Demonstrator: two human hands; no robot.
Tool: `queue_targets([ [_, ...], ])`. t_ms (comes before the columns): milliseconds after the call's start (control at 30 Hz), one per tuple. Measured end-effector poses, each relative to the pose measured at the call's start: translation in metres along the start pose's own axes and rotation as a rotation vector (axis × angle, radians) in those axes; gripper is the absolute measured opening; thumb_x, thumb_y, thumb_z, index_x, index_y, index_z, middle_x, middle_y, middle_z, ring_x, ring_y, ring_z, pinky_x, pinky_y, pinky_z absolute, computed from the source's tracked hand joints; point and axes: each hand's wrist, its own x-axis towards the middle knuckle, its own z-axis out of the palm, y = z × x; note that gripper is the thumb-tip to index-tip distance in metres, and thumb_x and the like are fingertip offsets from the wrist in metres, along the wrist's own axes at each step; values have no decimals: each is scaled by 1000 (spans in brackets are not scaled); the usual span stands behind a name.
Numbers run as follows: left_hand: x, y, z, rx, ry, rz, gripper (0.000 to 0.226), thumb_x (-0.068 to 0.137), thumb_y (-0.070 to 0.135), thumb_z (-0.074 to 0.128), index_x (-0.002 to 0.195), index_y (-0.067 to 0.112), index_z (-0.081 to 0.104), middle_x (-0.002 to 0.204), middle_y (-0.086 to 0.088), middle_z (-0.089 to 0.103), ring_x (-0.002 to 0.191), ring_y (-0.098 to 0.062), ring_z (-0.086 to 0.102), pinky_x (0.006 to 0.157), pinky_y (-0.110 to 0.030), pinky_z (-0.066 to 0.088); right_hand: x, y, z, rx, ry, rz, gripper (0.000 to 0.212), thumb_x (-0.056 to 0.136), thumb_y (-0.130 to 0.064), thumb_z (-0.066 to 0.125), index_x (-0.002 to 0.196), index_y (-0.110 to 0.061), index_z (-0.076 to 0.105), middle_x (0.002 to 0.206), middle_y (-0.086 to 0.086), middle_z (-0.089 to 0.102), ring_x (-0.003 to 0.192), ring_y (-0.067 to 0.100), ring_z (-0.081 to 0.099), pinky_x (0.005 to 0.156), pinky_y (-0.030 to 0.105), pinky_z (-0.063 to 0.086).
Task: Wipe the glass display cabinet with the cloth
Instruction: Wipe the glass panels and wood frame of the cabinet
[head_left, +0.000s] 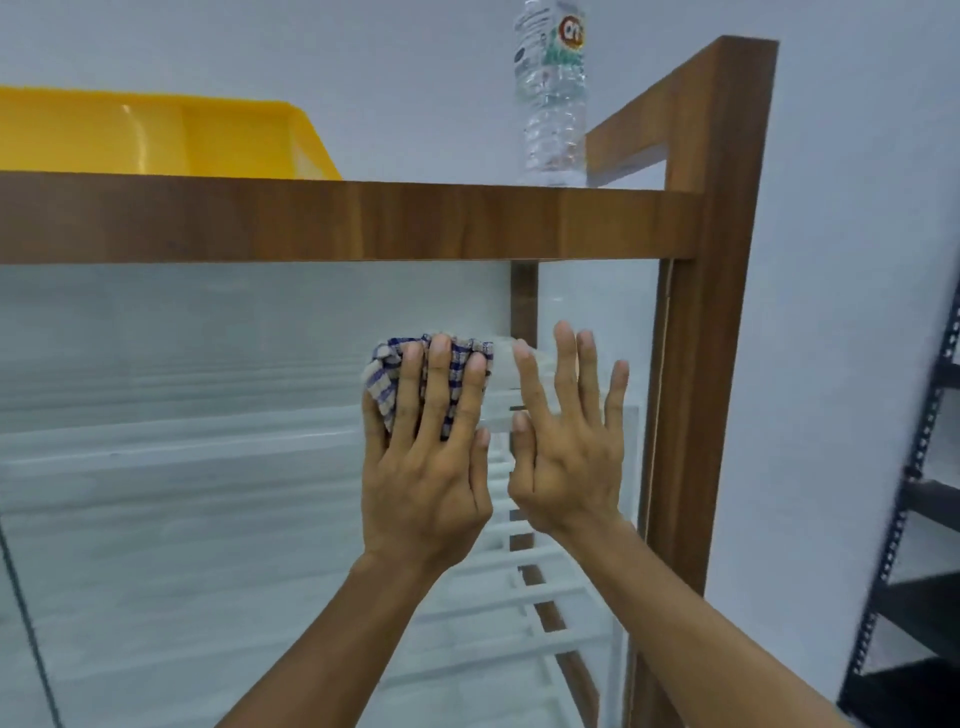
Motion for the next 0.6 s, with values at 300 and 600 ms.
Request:
queue_targets([
  [300,30,91,42,-42,-43,160,61,109,33,37,164,15,20,172,-11,8,160,-28,3,129,-52,1,-15,85,-31,-113,67,-1,58,107,-30,23,159,-5,25,167,18,19,157,33,11,127,55,7],
  [600,29,107,66,27,5,284,63,107,39,20,165,16,8,172,-10,-2,159,-26,-8,127,-48,-12,-33,109,-23,64,239,-42,57,101,-10,31,157,2,25,167,16,21,157,26,14,130,40,8],
])
